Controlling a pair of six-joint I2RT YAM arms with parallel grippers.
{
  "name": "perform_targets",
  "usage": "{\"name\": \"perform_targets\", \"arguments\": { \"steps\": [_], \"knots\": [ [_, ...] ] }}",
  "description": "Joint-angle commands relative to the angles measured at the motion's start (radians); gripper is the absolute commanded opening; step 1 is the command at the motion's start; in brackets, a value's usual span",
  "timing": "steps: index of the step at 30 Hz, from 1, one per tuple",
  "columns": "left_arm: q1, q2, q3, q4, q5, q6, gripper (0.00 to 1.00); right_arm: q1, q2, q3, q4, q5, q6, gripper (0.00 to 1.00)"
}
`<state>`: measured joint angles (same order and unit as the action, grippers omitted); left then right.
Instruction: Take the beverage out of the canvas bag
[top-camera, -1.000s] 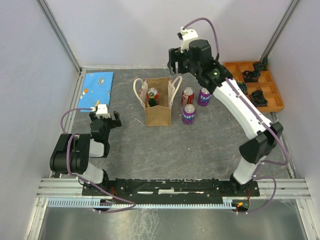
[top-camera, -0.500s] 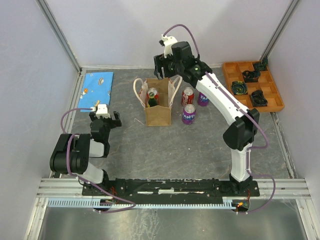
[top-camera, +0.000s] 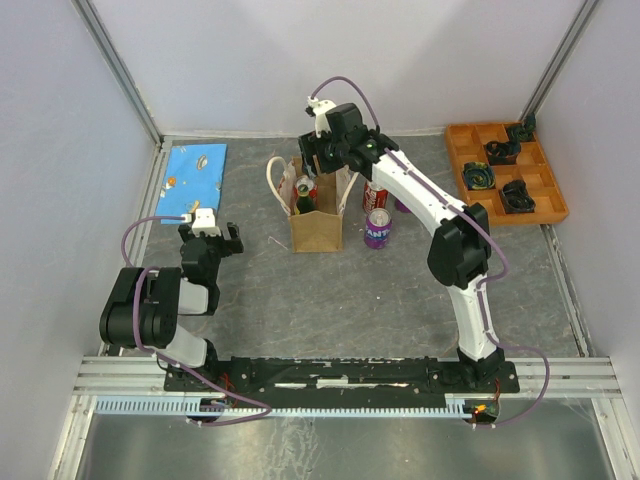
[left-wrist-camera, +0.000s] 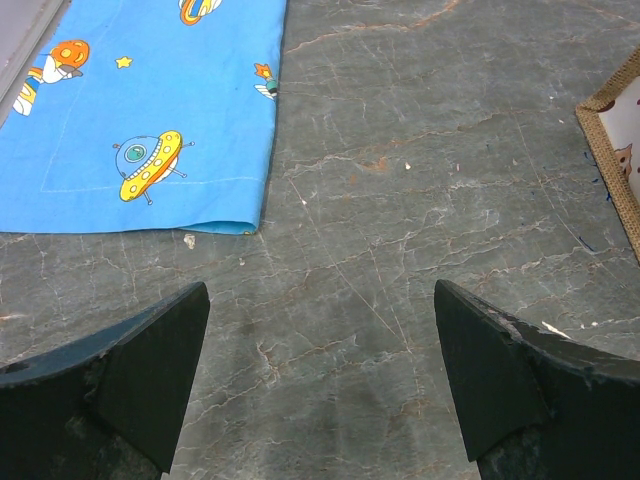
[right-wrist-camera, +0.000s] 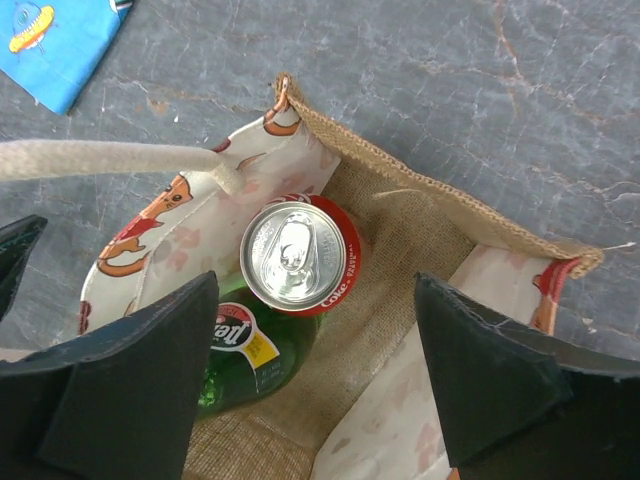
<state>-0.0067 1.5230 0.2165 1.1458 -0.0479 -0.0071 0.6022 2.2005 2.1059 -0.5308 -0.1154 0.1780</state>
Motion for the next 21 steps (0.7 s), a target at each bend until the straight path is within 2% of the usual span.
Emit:
{"name": "perform_targets", "arguments": {
  "steps": [1, 5, 21],
  "knots": [
    [0.000, -0.002, 0.021, 0.029, -0.002, -0.008, 0.99, 0.005, 0.017, 0.007, 0.061, -0.028, 0.015, 0.90],
    [0.001, -0.002, 0.021, 0.029, -0.002, -0.008, 0.99, 0.006, 0.049, 0.024, 0.055, -0.045, 0.023, 0.97],
    [0.000, -0.003, 0.021, 0.028, -0.002, -0.008, 0.99, 0.006, 0.144, 0.042, 0.081, -0.130, 0.067, 0.97]
  ]
}}
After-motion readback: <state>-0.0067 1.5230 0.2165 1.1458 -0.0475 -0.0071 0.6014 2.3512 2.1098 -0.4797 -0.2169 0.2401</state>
